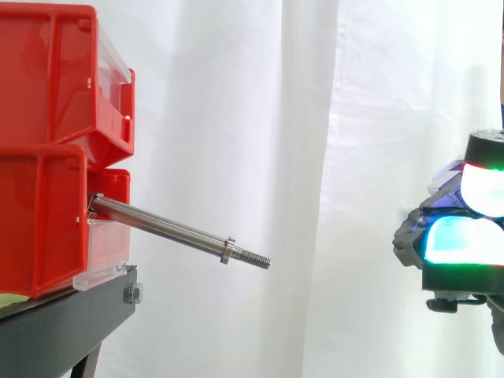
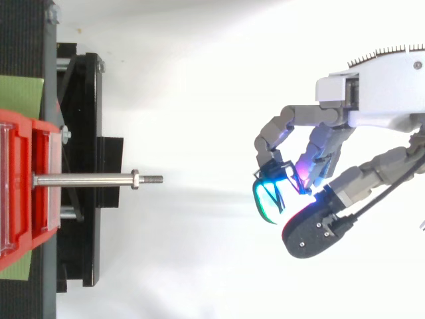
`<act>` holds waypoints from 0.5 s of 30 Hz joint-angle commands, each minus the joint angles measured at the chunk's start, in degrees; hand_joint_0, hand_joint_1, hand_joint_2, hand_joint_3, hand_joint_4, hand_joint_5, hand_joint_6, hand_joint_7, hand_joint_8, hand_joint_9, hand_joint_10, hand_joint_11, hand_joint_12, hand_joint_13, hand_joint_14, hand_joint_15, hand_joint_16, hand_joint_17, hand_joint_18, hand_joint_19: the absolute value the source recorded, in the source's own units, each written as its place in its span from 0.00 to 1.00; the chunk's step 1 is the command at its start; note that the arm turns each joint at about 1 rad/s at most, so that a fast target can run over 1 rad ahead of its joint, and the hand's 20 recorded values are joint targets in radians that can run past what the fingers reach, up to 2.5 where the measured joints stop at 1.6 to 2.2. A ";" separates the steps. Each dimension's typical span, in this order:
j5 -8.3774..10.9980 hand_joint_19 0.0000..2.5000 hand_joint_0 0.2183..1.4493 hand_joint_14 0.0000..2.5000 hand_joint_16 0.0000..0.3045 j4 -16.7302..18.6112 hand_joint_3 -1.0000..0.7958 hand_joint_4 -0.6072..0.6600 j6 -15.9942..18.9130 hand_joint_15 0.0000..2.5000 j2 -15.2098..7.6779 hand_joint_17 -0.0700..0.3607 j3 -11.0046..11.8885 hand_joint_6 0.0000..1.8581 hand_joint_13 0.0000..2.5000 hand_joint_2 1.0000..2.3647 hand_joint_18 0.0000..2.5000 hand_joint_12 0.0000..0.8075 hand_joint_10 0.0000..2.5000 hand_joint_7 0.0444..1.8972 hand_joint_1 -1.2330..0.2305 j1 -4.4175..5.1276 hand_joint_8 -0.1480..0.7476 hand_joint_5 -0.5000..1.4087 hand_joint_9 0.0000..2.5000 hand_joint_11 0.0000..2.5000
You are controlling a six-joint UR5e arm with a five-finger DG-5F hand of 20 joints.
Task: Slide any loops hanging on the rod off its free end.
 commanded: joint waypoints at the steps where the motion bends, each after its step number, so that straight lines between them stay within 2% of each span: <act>1: -0.01 0.14 0.31 0.00 0.15 -0.25 0.28 0.58 0.01 0.07 0.03 0.40 -0.02 0.47 0.38 0.00 0.39 0.39 0.01 0.57 0.43 -0.02 0.54 0.17 0.40 0.15; 4: -0.01 0.14 0.32 0.00 0.15 -0.25 0.33 0.56 0.01 0.07 0.03 0.40 -0.02 0.48 0.38 0.01 0.39 0.39 0.01 0.58 0.40 -0.11 0.54 0.17 0.40 0.15; 6: -0.01 0.14 0.33 0.00 0.15 -0.25 0.39 0.54 0.01 0.07 0.12 0.40 0.24 0.48 0.38 0.01 0.39 0.40 0.01 0.61 0.34 -0.19 0.54 0.17 0.40 0.15; 9: -0.01 0.14 0.35 0.00 0.15 -0.34 0.41 0.51 0.01 0.07 0.12 0.41 0.77 0.48 0.38 0.01 0.39 0.40 0.01 0.61 0.30 -0.28 0.54 0.17 0.39 0.15; 15: -0.10 0.13 0.41 0.00 0.15 -1.48 0.31 0.50 0.01 0.06 0.12 0.40 1.39 0.49 0.37 0.00 0.39 0.39 0.01 0.59 0.24 -0.46 0.52 0.16 0.38 0.15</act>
